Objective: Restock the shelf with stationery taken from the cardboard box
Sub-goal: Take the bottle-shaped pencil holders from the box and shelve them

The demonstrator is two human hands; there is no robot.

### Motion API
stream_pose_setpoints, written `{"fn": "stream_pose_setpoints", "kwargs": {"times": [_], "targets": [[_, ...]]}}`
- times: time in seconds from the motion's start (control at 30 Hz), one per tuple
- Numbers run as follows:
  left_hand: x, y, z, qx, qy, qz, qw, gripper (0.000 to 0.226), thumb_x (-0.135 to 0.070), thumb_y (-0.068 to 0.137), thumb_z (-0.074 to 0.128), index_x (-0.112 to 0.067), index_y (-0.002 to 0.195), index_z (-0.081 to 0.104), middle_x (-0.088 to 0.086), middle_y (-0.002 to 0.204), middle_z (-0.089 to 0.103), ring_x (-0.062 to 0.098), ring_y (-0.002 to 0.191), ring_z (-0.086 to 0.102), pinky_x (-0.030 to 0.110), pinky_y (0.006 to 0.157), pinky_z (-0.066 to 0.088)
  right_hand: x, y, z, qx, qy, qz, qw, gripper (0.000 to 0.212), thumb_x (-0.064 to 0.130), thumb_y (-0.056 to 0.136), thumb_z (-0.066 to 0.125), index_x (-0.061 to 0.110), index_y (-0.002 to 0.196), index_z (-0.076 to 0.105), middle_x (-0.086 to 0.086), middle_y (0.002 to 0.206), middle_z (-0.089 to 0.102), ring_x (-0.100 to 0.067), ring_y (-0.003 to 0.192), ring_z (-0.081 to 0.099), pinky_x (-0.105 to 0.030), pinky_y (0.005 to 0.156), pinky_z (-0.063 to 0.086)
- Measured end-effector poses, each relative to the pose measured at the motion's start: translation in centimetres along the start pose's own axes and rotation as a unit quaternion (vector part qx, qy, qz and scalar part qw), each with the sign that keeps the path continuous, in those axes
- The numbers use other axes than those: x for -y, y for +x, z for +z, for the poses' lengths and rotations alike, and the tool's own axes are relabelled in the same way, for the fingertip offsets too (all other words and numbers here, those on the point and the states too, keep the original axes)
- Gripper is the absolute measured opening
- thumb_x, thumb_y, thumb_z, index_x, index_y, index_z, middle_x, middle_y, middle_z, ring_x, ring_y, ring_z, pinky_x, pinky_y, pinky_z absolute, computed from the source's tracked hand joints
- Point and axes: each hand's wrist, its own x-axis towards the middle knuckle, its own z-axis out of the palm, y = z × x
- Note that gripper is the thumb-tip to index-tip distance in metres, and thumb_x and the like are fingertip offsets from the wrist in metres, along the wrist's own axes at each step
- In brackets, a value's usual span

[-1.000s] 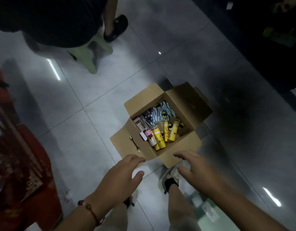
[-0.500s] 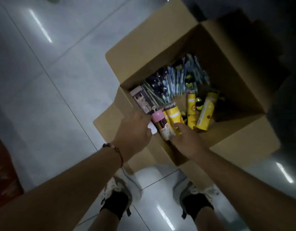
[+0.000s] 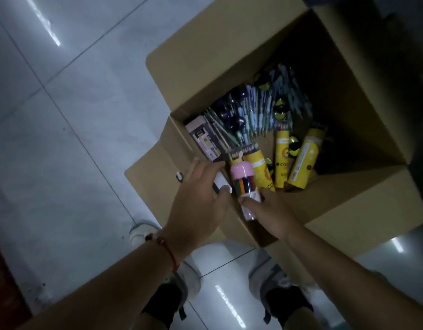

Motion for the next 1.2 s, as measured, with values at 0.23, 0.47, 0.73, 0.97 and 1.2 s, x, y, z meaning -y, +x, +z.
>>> {"fn": "stream_pose_setpoints", "kwargs": {"times": [0.23,0.47,0.73,0.97,1.2], "targets": [[-8.4,-3.5,-2.8,0.168,-0.434,-0.274,0.842,0.041,-0.030,0.079,0.073,-0.032,0.117,0.058,0.003,0.098,0.073,0.013,0.091,0.071,0.024,0.074,0.055,5.1,-12.8,-3.2,0.103,0.151,-0.067,0.981,0.019,0.024,0.088,0.068,0.034,0.105,0.069,0.007,0.095,0.074,-0.006,0.088,0.069,-0.018,0.072,0.050],[-5.2,-2.7,-4.9,0.061,-0.468,-0.350,0.809,0.028,-0.035,0.069,0.069,-0.015,0.085,0.060,0.014,0.076,0.051,0.026,0.069,0.053,0.042,0.069,0.043,5.9,-7.9,-5.3,0.043,0.100,-0.027,0.994,0.015,0.038,0.091,0.062,0.029,0.100,0.071,0.015,0.102,0.071,-0.002,0.102,0.065,-0.019,0.084,0.048],[1.5,-1.4,-4.4,0.069,-0.431,-0.341,0.833,0.030,-0.033,0.076,0.068,-0.013,0.096,0.057,0.014,0.079,0.056,0.029,0.071,0.059,0.043,0.068,0.049,-0.4,8.4,-0.3,-0.128,-0.144,-0.004,0.981,0.075,0.040,0.084,0.072,0.017,0.145,0.036,-0.010,0.139,0.050,-0.033,0.126,0.049,-0.040,0.099,0.041],[4.5,-4.1,-4.5,0.078,-0.394,-0.393,0.827,0.047,-0.039,0.076,0.075,-0.012,0.109,0.054,0.010,0.084,0.058,0.022,0.068,0.062,0.037,0.064,0.053,-2.0,8.4,0.6,-0.196,-0.218,-0.024,0.956,0.054,0.046,0.082,0.070,0.006,0.116,0.054,-0.017,0.118,0.054,-0.036,0.106,0.056,-0.043,0.085,0.049],[-4.4,-7.9,-11.3,0.036,-0.407,-0.349,0.843,0.019,-0.022,0.091,0.064,-0.020,0.110,0.059,0.009,0.086,0.064,0.022,0.074,0.066,0.035,0.065,0.055,6.9,-9.8,-1.8,-0.171,0.026,-0.089,0.981,0.036,0.036,0.079,0.078,0.020,0.103,0.056,-0.002,0.089,0.066,-0.016,0.074,0.066,-0.044,0.065,0.059]]}}
